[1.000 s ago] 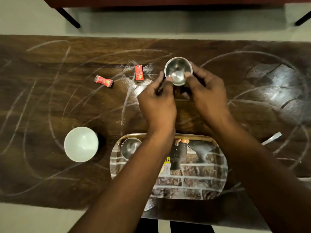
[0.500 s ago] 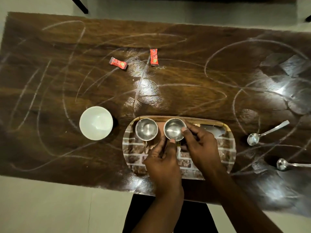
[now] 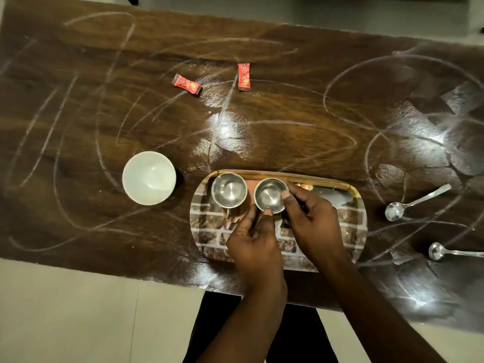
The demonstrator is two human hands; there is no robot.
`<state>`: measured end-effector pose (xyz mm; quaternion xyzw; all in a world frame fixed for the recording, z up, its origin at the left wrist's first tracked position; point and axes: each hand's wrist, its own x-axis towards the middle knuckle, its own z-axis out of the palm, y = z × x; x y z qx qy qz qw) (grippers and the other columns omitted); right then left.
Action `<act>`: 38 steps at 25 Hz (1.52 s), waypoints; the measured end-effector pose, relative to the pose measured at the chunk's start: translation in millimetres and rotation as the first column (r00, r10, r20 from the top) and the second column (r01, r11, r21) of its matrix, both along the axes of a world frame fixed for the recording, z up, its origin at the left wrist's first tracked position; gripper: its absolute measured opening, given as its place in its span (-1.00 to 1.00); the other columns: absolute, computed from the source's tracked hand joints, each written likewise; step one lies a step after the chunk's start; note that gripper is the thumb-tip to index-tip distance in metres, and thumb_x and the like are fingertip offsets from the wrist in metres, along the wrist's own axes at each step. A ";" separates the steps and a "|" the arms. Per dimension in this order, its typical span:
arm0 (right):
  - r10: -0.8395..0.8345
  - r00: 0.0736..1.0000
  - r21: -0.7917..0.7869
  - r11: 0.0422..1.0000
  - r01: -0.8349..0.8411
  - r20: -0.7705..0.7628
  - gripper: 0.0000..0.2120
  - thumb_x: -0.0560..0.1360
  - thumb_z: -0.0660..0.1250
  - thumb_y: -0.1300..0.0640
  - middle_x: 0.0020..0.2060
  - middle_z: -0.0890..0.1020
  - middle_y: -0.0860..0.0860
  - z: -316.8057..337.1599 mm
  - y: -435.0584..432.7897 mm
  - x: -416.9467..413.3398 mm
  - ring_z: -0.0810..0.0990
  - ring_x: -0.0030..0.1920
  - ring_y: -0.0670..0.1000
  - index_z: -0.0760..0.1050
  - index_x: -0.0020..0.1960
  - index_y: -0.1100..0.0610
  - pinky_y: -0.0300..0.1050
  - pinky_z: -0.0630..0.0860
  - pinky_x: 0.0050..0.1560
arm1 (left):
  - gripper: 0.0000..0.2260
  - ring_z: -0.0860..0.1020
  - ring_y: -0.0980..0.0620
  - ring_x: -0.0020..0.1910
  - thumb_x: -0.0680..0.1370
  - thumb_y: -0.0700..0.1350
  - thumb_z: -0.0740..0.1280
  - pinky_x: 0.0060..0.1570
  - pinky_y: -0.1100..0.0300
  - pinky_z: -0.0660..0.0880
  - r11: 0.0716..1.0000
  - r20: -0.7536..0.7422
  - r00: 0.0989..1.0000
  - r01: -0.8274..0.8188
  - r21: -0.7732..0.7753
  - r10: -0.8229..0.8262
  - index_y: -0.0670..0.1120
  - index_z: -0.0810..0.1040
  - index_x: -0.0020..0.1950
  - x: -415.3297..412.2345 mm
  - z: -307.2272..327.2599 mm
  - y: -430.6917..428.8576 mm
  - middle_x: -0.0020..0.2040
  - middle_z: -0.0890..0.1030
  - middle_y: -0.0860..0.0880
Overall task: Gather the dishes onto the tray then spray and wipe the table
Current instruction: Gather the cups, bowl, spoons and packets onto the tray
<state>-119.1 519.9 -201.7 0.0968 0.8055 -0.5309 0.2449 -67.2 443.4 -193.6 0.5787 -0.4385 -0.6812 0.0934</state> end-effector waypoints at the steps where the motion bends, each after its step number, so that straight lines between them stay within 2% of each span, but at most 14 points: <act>1: -0.004 1.000 -0.002 1.000 0.004 -0.003 -0.67 0.70 0.34 -0.03 0.21 0.75 -0.13 0.4 -0.6 0.8 0.72 0.21 -0.13 0.62 0.44 -0.06 0.13 0.68 0.25 | -0.73 0.77 0.16 0.09 0.61 -0.28 0.49 0.02 0.35 0.67 1.000 0.000 1.000 0.003 0.002 -0.003 -0.19 0.71 0.32 -0.1 -0.1 0.0 0.10 0.81 -0.03; 9: 0.014 0.999 0.026 1.000 -0.014 -0.029 -0.66 0.72 0.31 -0.09 0.16 0.77 -0.12 -0.5 -3.2 1.9 0.74 0.16 -0.10 0.60 0.46 -0.10 0.15 0.70 0.21 | -0.71 0.77 0.08 0.14 0.62 -0.30 0.47 0.21 0.16 0.69 1.000 -0.014 1.000 0.010 0.002 -0.010 -0.23 0.70 0.35 0.4 -2.1 -1.2 0.14 0.81 -0.08; 12: -0.004 0.999 0.032 0.999 0.005 -0.036 -0.66 0.71 0.32 -0.08 0.03 0.74 -0.16 1.6 -4.9 2.8 0.71 0.02 -0.16 0.61 0.45 -0.09 0.18 0.69 0.20 | -0.71 0.77 0.18 0.09 0.62 -0.31 0.47 0.12 0.29 0.68 1.000 -0.022 1.000 0.000 0.007 0.000 -0.22 0.70 0.34 0.1 0.4 -2.5 0.11 0.81 -0.01; 14: -0.006 0.999 0.044 0.999 0.008 -0.040 -0.66 0.71 0.33 -0.09 -0.01 0.71 -0.18 3.1 -6.8 3.6 0.68 -0.03 -0.18 0.60 0.46 -0.12 0.21 0.70 0.17 | -0.70 0.77 0.17 0.10 0.62 -0.31 0.47 0.14 0.28 0.68 1.000 -0.031 1.000 -0.005 0.027 0.005 -0.23 0.70 0.35 -0.3 1.2 -3.3 0.12 0.81 -0.03; 18: -0.034 0.993 0.195 0.979 0.055 -0.110 -0.51 0.64 0.37 -0.20 0.26 0.71 -0.14 20.3 -12.8 6.2 0.71 0.17 -0.11 0.48 0.55 -0.16 0.06 0.68 0.19 | -0.70 0.79 0.09 0.04 0.57 -0.31 0.53 0.17 0.12 0.72 0.998 0.015 1.000 -0.024 0.050 0.023 -0.22 0.71 0.30 11.8 5.7 -18.3 0.01 0.81 0.01; 21: -0.001 0.962 0.179 0.982 0.051 -0.271 -0.56 0.66 0.38 -0.12 0.31 0.64 -0.12 46.5 -35.0 -1.2 0.64 0.23 -0.16 0.53 0.51 -0.06 -0.13 0.64 0.20 | -0.80 0.78 -0.12 0.02 0.56 -0.35 0.51 0.17 -0.17 0.71 0.999 0.075 0.997 -0.011 -0.042 0.014 -0.07 0.76 0.08 35.0 14.9 -63.3 -0.05 0.82 -0.05; 24: 0.098 0.922 0.096 0.993 -0.067 -0.374 -0.65 0.67 0.40 -0.02 0.26 0.64 -0.08 62.5 -87.0 -14.8 0.64 0.19 -0.16 0.58 0.43 0.03 -0.24 0.58 0.19 | -0.79 0.62 -0.07 -0.14 0.54 -0.40 0.44 -0.03 -0.15 0.59 0.966 0.088 0.995 -0.019 -0.259 0.044 -0.09 0.68 -0.04 48.4 22.4 -130.8 -0.18 0.69 -0.07; 26: 0.160 0.909 0.049 0.987 -0.153 -0.384 -0.65 0.66 0.41 0.04 0.26 0.63 -0.06 62.3 -130.7 -21.5 0.65 0.18 -0.10 0.58 0.43 0.06 -0.09 0.61 0.23 | -0.78 0.58 0.01 -0.13 0.49 -0.34 0.43 0.01 -0.08 0.56 0.918 0.058 0.994 -0.062 -0.391 0.092 -0.11 0.65 0.08 45.1 23.7 -180.4 -0.13 0.65 -0.05; 28: 0.257 0.917 0.039 0.966 -0.257 -0.305 -0.57 0.66 0.38 0.06 0.36 0.61 0.03 57.6 -171.3 -24.9 0.64 0.28 0.01 0.51 0.51 0.09 0.03 0.58 0.32 | -0.62 0.64 0.00 0.04 0.49 -0.24 0.44 0.19 -0.08 0.62 0.905 0.090 0.994 -0.014 -0.426 0.058 -0.08 0.62 0.30 36.6 16.0 -225.4 0.13 0.69 -0.13; 30: 0.385 0.903 0.117 0.922 -0.368 -0.191 -0.51 0.67 0.35 0.10 0.39 0.61 0.13 49.3 -202.1 -24.6 0.60 0.35 0.13 0.42 0.57 0.13 0.05 0.53 0.37 | -0.56 0.65 -0.08 0.19 0.57 -0.24 0.43 0.31 -0.11 0.59 0.943 0.100 0.994 0.063 -0.327 -0.032 -0.11 0.56 0.47 26.9 7.4 -253.9 0.31 0.67 -0.19; 32: 0.476 0.875 0.227 0.865 -0.447 -0.092 -0.50 0.65 0.31 0.19 0.39 0.60 0.19 42.3 -221.4 -20.9 0.55 0.39 0.21 0.39 0.57 0.18 0.06 0.49 0.37 | -0.61 0.68 -0.20 0.29 0.62 -0.23 0.42 0.35 -0.16 0.59 0.960 0.120 0.985 0.152 -0.235 -0.126 -0.15 0.60 0.46 21.2 -1.0 -266.6 0.32 0.70 -0.24; 34: 0.496 0.868 0.287 0.835 -0.469 -0.025 -0.50 0.63 0.29 0.25 0.38 0.60 0.19 39.3 -230.6 -14.8 0.49 0.43 0.21 0.39 0.56 0.17 0.04 0.47 0.34 | -0.70 0.72 -0.24 0.21 0.65 -0.26 0.41 0.14 -0.09 0.71 0.967 0.123 0.980 0.178 -0.181 -0.157 -0.20 0.65 0.40 17.7 -3.8 -270.0 0.27 0.73 -0.28; 36: 0.472 0.881 0.303 0.841 -0.448 -0.008 -0.50 0.62 0.30 0.25 0.36 0.61 0.19 40.4 -230.1 -9.9 0.49 0.43 0.21 0.40 0.55 0.16 0.04 0.49 0.31 | -0.73 0.72 -0.18 0.06 0.66 -0.30 0.39 -0.19 0.15 0.73 0.970 0.109 0.980 0.183 -0.159 -0.167 -0.23 0.67 0.36 16.9 -0.8 -269.0 0.22 0.73 -0.29; 38: 0.420 0.907 0.271 0.877 -0.396 -0.034 -0.52 0.62 0.32 0.24 0.35 0.64 0.16 44.2 -222.0 -4.2 0.56 0.39 0.21 0.44 0.54 0.16 0.06 0.53 0.32 | -0.74 0.72 -0.07 -0.05 0.66 -0.32 0.40 -0.28 0.28 0.69 0.961 0.103 0.978 0.197 -0.195 -0.179 -0.22 0.69 0.34 20.5 10.2 -267.1 0.15 0.75 -0.24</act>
